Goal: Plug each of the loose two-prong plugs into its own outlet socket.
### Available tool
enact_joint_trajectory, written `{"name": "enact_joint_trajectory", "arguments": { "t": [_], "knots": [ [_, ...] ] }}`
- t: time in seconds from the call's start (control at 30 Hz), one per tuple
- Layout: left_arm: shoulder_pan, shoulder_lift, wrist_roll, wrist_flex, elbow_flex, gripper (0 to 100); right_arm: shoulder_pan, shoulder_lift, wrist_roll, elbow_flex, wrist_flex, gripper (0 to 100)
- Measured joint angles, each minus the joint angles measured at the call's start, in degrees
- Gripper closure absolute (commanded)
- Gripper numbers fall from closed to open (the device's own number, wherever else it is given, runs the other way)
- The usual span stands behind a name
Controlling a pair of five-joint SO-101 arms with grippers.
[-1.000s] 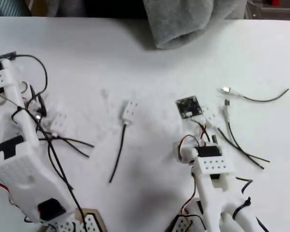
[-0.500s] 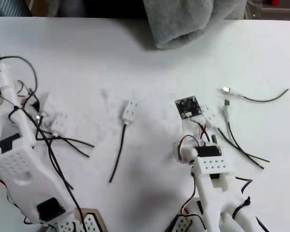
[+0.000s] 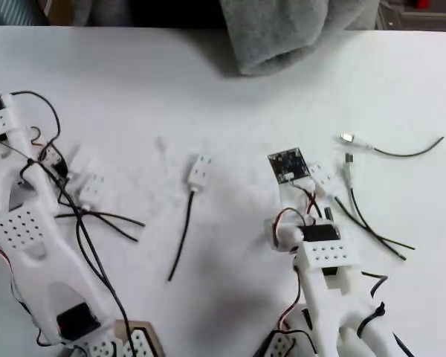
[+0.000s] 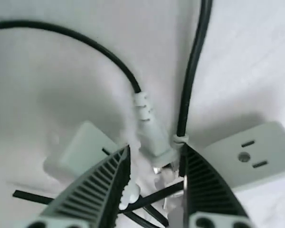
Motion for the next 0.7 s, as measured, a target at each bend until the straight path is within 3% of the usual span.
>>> {"name": "enact_joint_trajectory", "arguments": {
  "t": [0.17, 0.37, 0.47, 0.7],
  "knots": [
    [-1.4, 2.5, 0.0, 1.1, -2.4, 84, -0.3, 0.0, 0.0, 0.0, 0.0, 63.6],
    [-4.2, 3.9, -0.4, 1.2, -1.9, 98, -0.3, 0.0, 0.0, 0.0, 0.0, 63.6],
    [-4.6, 4.0, -4.2, 1.5, -2.7, 98, -0.2, 0.0, 0.0, 0.0, -0.1, 63.6],
    [-5.0, 4.3, -5.5, 1.9, -7.6, 98, -0.3, 0.0, 0.0, 0.0, -0.1, 63.6]
  ]
}}
